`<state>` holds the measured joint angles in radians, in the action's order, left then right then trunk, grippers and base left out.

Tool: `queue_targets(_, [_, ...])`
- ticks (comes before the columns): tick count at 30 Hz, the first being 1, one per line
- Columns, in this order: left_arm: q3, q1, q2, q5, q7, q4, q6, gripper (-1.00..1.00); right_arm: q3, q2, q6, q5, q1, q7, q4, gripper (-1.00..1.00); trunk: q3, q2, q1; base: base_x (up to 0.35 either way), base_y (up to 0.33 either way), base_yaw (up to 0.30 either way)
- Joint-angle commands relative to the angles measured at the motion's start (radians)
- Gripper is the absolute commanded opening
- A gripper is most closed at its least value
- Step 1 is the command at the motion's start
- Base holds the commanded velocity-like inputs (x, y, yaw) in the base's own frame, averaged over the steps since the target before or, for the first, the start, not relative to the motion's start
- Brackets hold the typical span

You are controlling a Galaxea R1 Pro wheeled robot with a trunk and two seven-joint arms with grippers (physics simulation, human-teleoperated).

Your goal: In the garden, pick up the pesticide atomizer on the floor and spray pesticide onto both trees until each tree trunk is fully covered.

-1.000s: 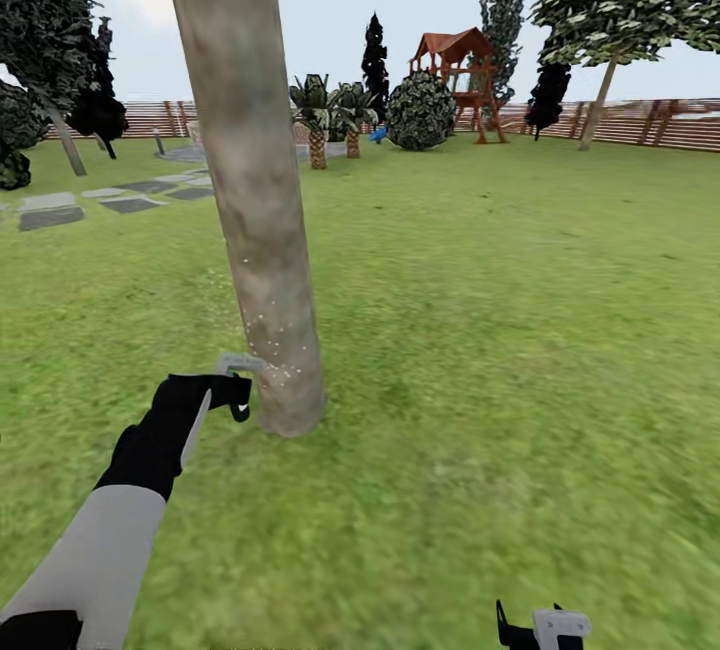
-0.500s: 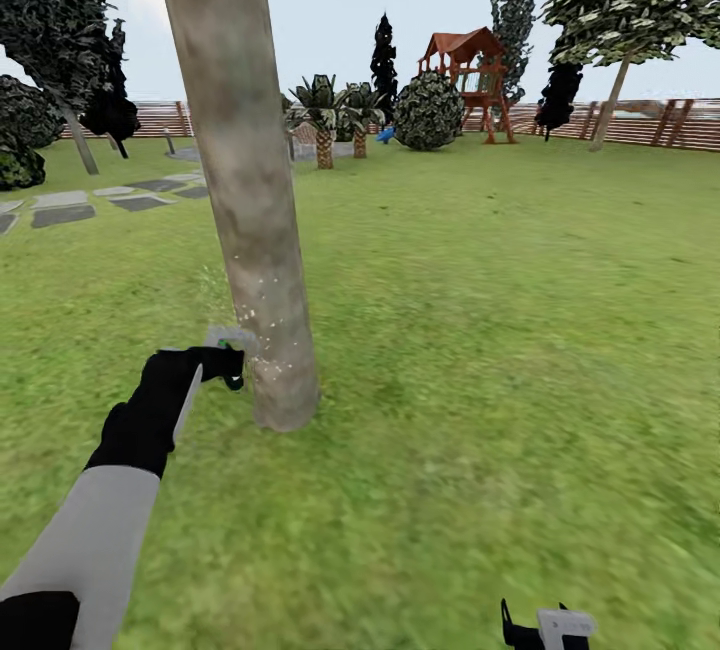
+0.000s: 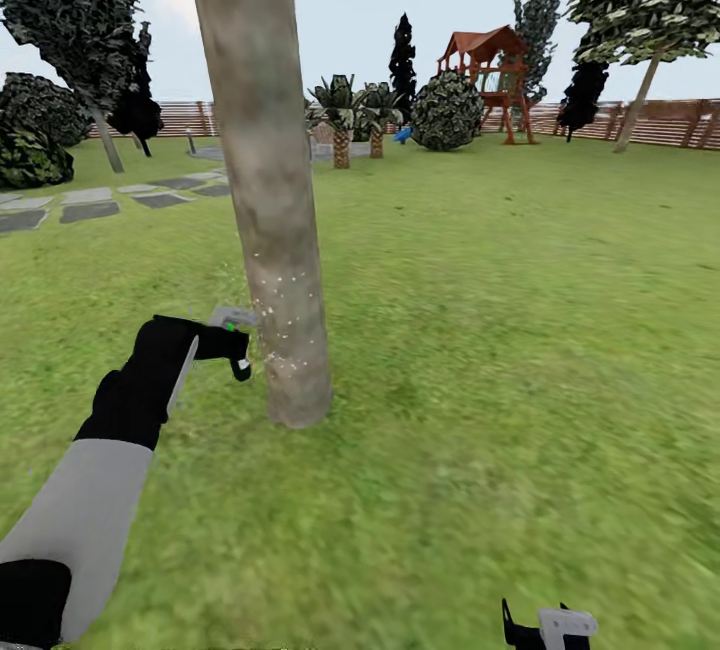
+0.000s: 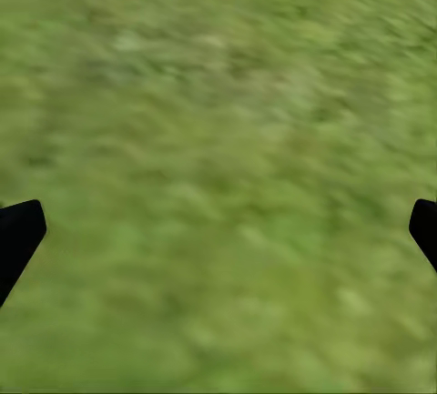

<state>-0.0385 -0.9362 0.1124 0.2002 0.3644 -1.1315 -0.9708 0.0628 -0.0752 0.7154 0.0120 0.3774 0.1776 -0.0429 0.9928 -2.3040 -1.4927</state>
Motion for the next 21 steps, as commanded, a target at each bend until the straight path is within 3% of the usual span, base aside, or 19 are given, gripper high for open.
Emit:
queue_targets(1, [0.023, 0.0, 0.017, -0.014, 0.001, 0.0, -0.003, -1.0, 0.0, 0.0, 0.0, 0.0, 0.0, 0.0, 0.0, 1.0, 0.0, 0.0, 0.0, 0.0, 0.0, 0.165])
queue_targets(3, [0.069, -0.001, 0.071, -0.013, 0.033, -0.002, -0.004, -1.0, 0.0, 0.0, 0.0, 0.0, 0.0, 0.0, 0.0, 1.0, 0.0, 0.0, 0.0, 0.0, 0.0, 0.056])
queue_targets(4, [0.074, -0.001, 0.075, -0.011, 0.049, -0.004, -0.004, -1.0, 0.0, 0.0, 0.0, 0.0, 0.0, 0.0, 0.0, 1.0, 0.0, 0.0, 0.0, 0.0, 0.0, 0.011])
queue_targets(10, [0.048, -0.001, 0.062, -0.01, 0.06, -0.047, -0.007, -1.0, 0.0, 0.0, 0.0, -0.001, 0.0, 0.0, 0.0, 1.0, 0.0, 0.0, 0.0, 0.058, -0.162, 0.002])
queue_targets(21, [0.045, 0.007, 0.066, -0.002, 0.06, -0.051, -0.008, -1.0, 0.0, 0.0, 0.0, -0.001, 0.0, 0.0, 0.0, 1.0, 0.0, 0.0, 0.0, 0.029, -0.269, 0.0])
